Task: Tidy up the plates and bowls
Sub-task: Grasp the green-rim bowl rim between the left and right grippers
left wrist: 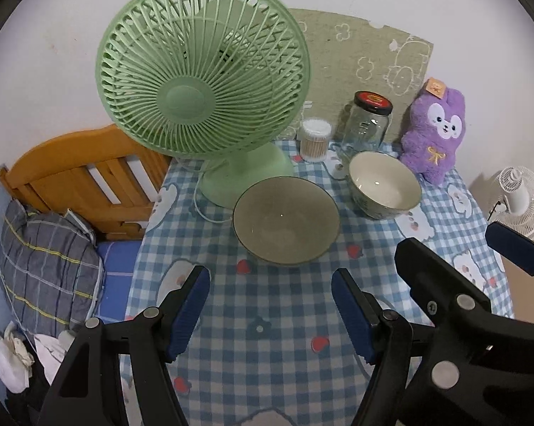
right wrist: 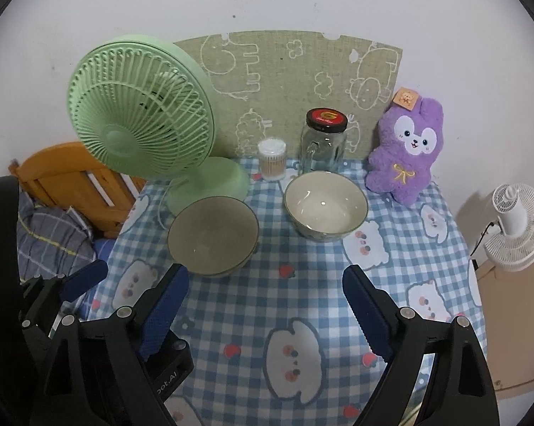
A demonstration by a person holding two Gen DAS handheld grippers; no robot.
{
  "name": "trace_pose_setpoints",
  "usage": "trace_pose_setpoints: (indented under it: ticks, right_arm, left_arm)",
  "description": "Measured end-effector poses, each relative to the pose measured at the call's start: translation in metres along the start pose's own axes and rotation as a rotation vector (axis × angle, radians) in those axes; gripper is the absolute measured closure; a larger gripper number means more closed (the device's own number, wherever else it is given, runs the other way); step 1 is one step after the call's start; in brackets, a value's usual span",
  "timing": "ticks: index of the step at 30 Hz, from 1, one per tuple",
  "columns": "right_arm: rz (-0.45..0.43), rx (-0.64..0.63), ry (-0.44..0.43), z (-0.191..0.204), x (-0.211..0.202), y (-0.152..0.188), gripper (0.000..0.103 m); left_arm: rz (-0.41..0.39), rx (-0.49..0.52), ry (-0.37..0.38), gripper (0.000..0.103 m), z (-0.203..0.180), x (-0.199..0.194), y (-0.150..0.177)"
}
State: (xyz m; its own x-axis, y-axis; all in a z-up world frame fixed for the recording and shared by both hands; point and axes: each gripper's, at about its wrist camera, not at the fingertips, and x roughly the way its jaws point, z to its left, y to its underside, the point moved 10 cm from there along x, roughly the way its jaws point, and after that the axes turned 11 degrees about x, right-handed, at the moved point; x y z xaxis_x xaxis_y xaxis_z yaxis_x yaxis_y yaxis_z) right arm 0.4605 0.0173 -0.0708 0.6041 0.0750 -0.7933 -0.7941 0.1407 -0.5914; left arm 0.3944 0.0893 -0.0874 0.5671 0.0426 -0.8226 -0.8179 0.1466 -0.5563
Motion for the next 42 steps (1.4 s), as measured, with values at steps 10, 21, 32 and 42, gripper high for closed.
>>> trace_pose_setpoints:
  ticks: [10,21,32,42]
  right_arm:
    - [0.012,0.055,-0.028,0.01,0.051,-0.014,0.013]
    - [0.062,0.015,0.012,0.014,0.109,-0.017,0.013]
    - [0.09,0.043,0.022,0.006,0.152,-0.017,0.016]
    - [0.11,0.04,0.042,0.004,0.173,-0.015,0.042]
  left_arm:
    - [-0.03,-0.015,-0.017,0.03,0.022,0.04,-0.023]
    - [0.015,-0.027,-0.056,0.03,0.036,0.094,-0.024]
    - [0.05,-0.039,0.002,0.034,0.031,0.134,-0.023]
    - [0.081,-0.04,-0.018,0.049,0.035,0.155,-0.023]
